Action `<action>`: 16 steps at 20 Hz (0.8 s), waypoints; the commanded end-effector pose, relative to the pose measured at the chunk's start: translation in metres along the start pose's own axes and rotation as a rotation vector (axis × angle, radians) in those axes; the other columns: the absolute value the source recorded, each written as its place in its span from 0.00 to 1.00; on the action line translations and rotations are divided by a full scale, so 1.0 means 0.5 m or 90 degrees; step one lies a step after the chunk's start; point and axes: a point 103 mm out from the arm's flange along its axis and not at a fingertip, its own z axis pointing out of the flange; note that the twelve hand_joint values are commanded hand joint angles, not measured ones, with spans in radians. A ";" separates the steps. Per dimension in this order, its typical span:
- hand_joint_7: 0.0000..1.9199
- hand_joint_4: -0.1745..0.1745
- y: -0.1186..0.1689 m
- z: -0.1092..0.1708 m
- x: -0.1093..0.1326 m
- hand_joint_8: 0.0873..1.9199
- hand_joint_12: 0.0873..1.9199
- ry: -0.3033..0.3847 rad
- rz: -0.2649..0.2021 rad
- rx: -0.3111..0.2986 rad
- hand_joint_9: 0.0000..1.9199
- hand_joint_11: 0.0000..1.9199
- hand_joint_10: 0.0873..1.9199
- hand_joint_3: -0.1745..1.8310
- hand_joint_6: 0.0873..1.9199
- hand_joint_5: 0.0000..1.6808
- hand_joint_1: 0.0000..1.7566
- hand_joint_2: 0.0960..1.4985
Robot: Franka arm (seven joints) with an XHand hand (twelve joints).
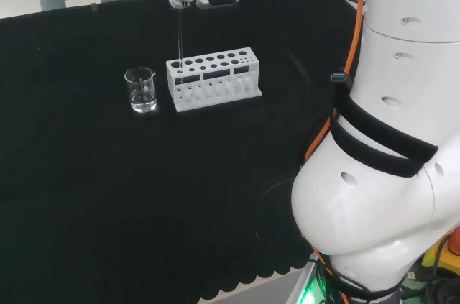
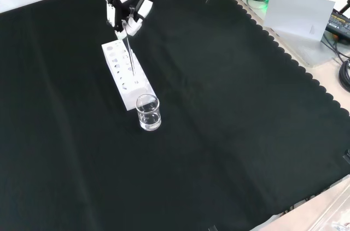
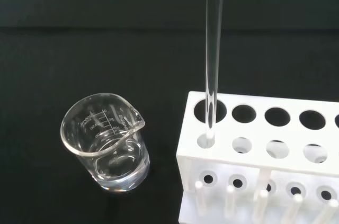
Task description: Put the glass rod back on the white test tube rack.
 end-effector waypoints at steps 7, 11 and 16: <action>0.59 0.00 0.038 0.040 0.015 0.55 0.38 -0.012 -0.016 0.009 0.87 0.90 0.47 0.00 0.19 0.70 0.74 0.74; 0.59 0.00 0.041 0.047 0.014 0.55 0.38 -0.015 -0.016 0.011 0.87 0.90 0.47 0.00 0.19 0.70 0.74 0.74; 0.59 0.00 0.046 0.058 0.013 0.55 0.38 -0.017 -0.015 0.014 0.87 0.90 0.47 0.00 0.19 0.70 0.74 0.74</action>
